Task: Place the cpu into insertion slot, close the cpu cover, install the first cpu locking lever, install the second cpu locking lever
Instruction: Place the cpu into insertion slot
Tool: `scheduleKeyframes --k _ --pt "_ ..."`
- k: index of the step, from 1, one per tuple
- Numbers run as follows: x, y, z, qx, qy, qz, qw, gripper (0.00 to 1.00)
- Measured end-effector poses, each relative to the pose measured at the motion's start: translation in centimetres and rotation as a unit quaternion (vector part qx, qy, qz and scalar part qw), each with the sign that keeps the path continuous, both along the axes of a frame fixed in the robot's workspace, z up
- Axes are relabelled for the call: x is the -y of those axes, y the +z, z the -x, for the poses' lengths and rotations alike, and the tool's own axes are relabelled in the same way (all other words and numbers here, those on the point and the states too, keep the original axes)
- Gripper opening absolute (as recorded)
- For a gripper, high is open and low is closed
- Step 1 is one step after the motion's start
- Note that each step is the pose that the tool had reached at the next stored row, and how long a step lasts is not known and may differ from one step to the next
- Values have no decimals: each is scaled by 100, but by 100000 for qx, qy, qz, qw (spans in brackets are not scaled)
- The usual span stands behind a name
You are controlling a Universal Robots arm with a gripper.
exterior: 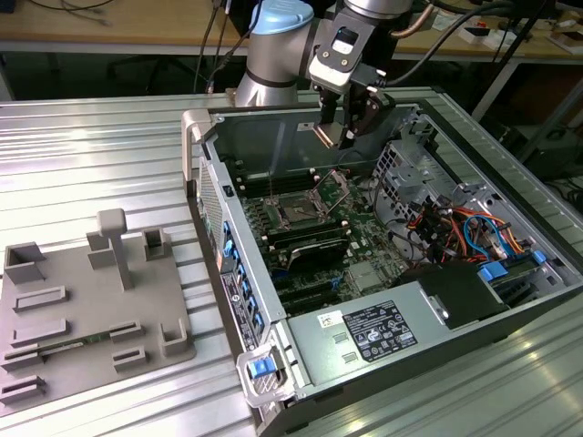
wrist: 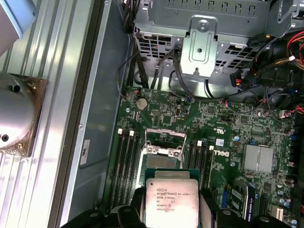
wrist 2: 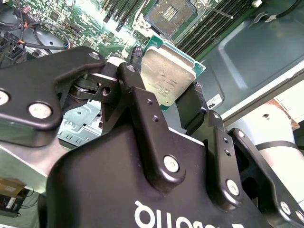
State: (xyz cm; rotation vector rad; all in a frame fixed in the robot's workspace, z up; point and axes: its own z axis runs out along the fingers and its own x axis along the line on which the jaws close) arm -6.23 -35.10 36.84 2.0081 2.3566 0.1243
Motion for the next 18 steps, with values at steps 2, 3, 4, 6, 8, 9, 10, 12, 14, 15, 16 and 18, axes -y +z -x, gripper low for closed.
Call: scheduleKeyframes --k 2,3,4,6,8,9,10,12,14,15,16,18 --pt "0 0 0 2 -5 -1 100000 55" --pt "0 0 0 0 -6 0 100000 55" --pt "0 0 0 1 -9 -2 100000 55" --pt "0 0 0 3 -16 1 100000 55" --pt "-1 0 5 0 -166 0 100000 55" --pt "-1 0 7 -1 -288 -1 100000 55" --pt "0 0 8 -1 -437 2 99999 55" --pt "0 0 11 -3 -848 2 99996 55" --pt "0 -1 20 -2 -1611 4 99987 55" --pt "0 -1 24 -2 -1910 3 99982 55" --pt "0 -2 29 1 -2260 3 99974 55" --pt "0 -2 37 -1 -2906 2 99958 55"
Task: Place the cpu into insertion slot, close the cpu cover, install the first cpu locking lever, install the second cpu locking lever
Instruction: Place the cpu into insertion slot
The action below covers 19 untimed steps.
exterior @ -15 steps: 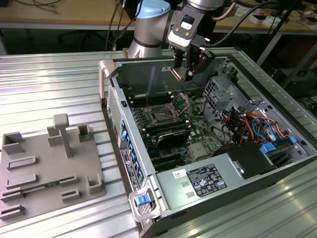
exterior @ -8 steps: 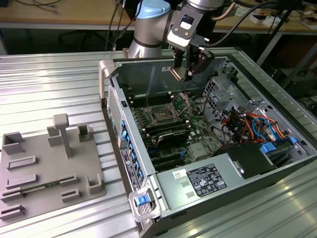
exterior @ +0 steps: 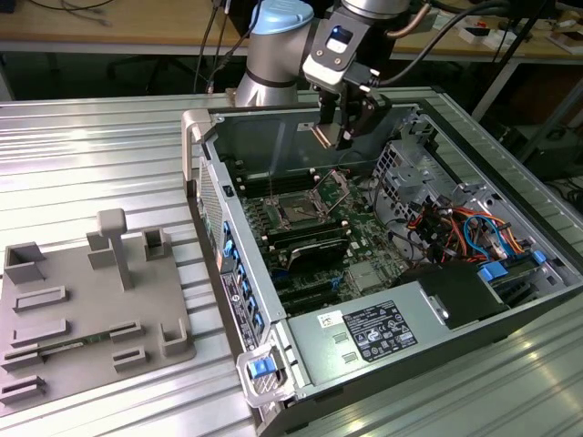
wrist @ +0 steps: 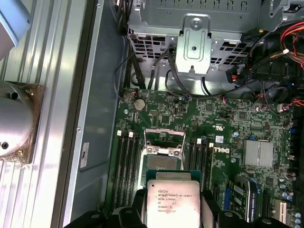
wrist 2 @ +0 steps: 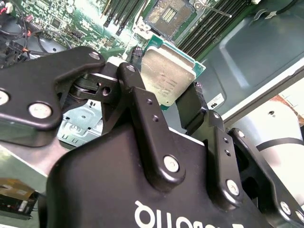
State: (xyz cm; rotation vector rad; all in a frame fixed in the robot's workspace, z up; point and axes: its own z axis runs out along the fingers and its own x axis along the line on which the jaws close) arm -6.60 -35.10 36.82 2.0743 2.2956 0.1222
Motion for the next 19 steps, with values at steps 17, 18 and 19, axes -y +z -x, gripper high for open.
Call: scheduleKeyframes --k 17,18,19 --pt "0 -85 41 -22 -4523 0 99898 55" --pt "0 -90 41 -23 -4644 1 99892 55" --pt "0 -98 41 -25 -4805 -1 99885 55"
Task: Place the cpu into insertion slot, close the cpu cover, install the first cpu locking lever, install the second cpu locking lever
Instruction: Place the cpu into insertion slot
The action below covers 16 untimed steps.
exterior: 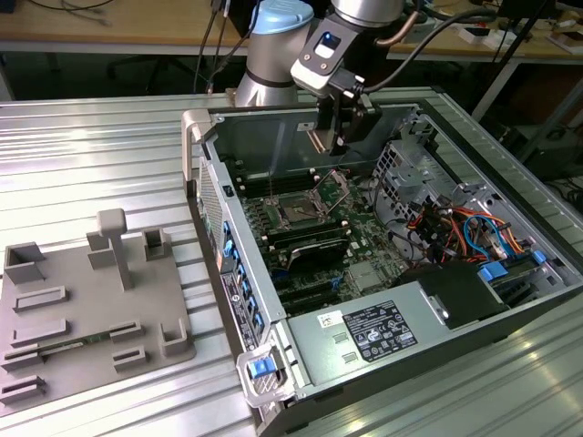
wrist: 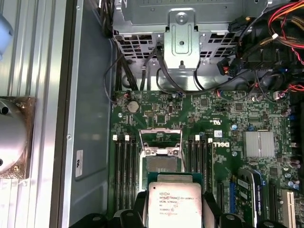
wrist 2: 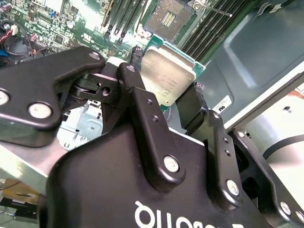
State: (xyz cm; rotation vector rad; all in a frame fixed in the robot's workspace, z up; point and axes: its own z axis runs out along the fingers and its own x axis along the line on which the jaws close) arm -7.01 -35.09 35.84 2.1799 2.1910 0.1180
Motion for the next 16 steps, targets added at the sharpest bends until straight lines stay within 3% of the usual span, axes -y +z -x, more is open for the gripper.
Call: scheduleKeyframes --k 16 --pt "0 -25 0 5 -556 -3 99998 55"
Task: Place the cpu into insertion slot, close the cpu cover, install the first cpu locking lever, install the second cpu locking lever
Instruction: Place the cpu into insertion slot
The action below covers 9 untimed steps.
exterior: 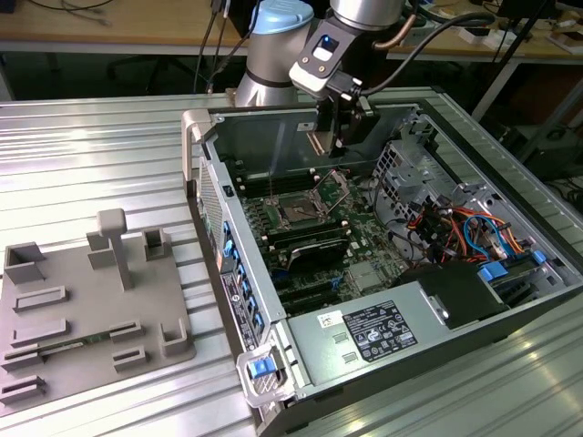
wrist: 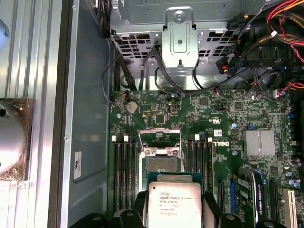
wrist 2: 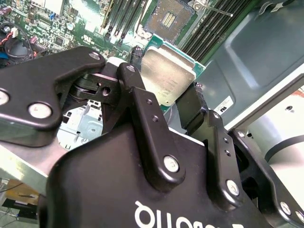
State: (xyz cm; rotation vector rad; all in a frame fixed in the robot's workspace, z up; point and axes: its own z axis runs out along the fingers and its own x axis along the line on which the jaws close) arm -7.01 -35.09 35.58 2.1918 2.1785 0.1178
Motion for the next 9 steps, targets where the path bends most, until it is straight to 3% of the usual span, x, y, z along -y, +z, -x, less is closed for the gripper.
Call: scheduleKeyframes --k 9 --pt "0 -54 0 17 -42 117 100000 55"
